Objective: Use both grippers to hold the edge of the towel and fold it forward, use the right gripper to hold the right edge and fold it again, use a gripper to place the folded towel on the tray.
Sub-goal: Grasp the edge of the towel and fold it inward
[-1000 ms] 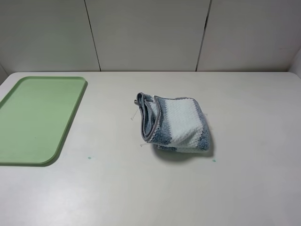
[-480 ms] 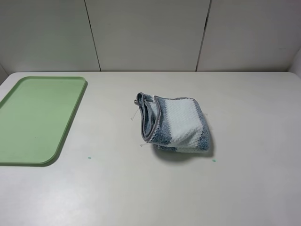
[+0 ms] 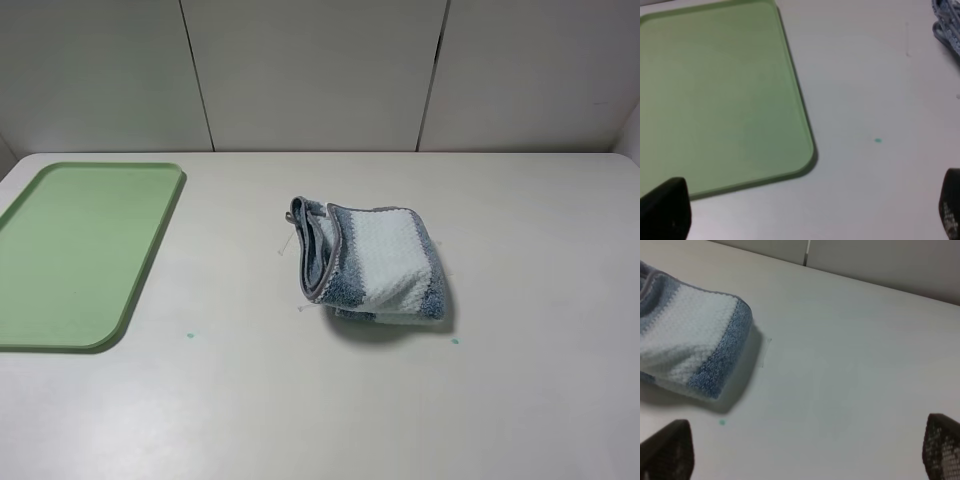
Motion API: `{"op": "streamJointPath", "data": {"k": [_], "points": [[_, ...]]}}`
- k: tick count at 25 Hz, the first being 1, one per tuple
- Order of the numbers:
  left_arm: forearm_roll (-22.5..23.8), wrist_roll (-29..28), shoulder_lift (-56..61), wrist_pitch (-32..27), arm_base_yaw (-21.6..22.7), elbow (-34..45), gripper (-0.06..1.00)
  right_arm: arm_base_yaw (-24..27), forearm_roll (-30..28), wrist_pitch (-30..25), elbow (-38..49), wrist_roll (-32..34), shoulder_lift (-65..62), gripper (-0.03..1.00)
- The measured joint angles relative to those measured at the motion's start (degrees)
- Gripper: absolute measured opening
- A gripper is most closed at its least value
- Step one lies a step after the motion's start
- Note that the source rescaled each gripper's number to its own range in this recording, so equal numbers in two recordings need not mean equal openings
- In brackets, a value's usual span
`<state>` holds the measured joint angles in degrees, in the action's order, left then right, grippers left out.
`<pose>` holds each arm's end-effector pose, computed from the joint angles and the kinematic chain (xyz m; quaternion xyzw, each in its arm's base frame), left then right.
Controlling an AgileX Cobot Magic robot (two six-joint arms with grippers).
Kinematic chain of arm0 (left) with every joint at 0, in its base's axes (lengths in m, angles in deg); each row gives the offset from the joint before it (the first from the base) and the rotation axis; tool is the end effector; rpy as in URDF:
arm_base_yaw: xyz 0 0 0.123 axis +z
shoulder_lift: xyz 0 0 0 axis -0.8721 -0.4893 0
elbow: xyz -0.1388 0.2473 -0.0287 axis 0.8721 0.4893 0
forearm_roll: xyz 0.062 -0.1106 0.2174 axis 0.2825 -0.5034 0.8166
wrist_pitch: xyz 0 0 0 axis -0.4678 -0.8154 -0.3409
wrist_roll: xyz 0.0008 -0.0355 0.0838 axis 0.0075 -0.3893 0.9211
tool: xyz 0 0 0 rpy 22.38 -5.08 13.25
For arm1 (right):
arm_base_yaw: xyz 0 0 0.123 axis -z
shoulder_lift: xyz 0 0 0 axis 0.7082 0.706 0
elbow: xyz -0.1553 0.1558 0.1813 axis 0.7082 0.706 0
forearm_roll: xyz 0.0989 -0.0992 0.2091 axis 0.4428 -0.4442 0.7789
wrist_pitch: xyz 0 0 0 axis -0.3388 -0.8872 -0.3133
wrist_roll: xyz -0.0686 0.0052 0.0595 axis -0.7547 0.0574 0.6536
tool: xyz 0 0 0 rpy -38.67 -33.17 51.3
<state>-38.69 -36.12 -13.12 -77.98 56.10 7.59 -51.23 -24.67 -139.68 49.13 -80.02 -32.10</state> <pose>-0.0056 -0.0031 0.2783 0.0786 0.8432 -0.0155 0.5315 -0.0055 0.0066 0.2816 -0.1321 0.8280 0.0191 0.5447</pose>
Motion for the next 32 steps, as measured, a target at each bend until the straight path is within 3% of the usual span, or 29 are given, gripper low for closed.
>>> {"op": "streamJointPath", "data": {"k": [6, 10, 13, 19, 27, 32], "points": [[-0.47, -7.18, 0.00, 0.57, 0.00, 0.00, 1.00, 0.00, 0.00, 0.00, 0.00, 0.00, 0.00, 1.00], [-3.04, -14.10, -1.38, 2.85, 0.00, -0.13, 1.00, 0.00, 0.00, 0.00, 0.00, 0.00, 0.00, 1.00], [-5.84, -16.18, -5.67, 5.13, 0.00, -0.17, 1.00, 0.00, 0.00, 0.00, 0.00, 0.00, 0.00, 1.00], [-12.78, -15.92, -19.16, 13.82, 0.00, -0.23, 1.00, 0.00, 0.00, 0.00, 0.00, 0.00, 0.00, 1.00], [-19.94, -9.26, -39.46, 24.17, -0.29, -0.23, 1.00, 0.00, 0.00, 0.00, 0.00, 0.00, 0.00, 1.00], [-21.45, -6.96, -51.23, 31.40, -5.70, -1.05, 1.00, 0.00, 0.00, 0.00, 0.00, 0.00, 0.00, 1.00]]}}
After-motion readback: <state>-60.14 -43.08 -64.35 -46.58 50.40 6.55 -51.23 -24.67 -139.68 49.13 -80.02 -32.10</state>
